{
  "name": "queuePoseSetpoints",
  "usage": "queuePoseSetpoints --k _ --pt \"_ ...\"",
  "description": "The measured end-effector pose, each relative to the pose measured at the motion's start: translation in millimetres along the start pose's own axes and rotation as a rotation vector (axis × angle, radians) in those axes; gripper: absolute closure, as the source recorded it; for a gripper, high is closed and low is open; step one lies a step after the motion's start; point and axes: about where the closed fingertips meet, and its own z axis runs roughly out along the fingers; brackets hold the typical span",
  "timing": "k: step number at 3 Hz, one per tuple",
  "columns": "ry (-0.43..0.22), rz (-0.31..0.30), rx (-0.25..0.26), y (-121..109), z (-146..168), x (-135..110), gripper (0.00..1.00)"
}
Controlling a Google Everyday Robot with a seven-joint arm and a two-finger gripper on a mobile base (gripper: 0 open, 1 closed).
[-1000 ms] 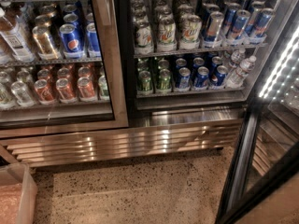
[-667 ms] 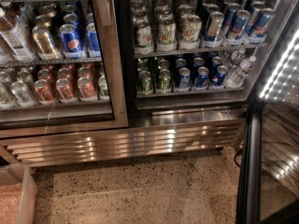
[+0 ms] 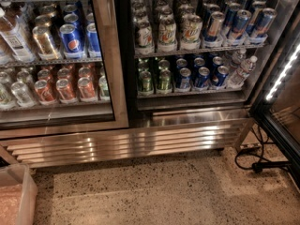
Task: Open right fridge door
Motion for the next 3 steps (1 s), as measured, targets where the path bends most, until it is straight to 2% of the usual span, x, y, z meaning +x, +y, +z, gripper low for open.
queuePoseSetpoints --k 1,3 --pt "0.000 0.000 0.000 0.0 0.0 0.0 0.83" --pt "0.000 0.000 0.000 0.0 0.0 0.0 0.58"
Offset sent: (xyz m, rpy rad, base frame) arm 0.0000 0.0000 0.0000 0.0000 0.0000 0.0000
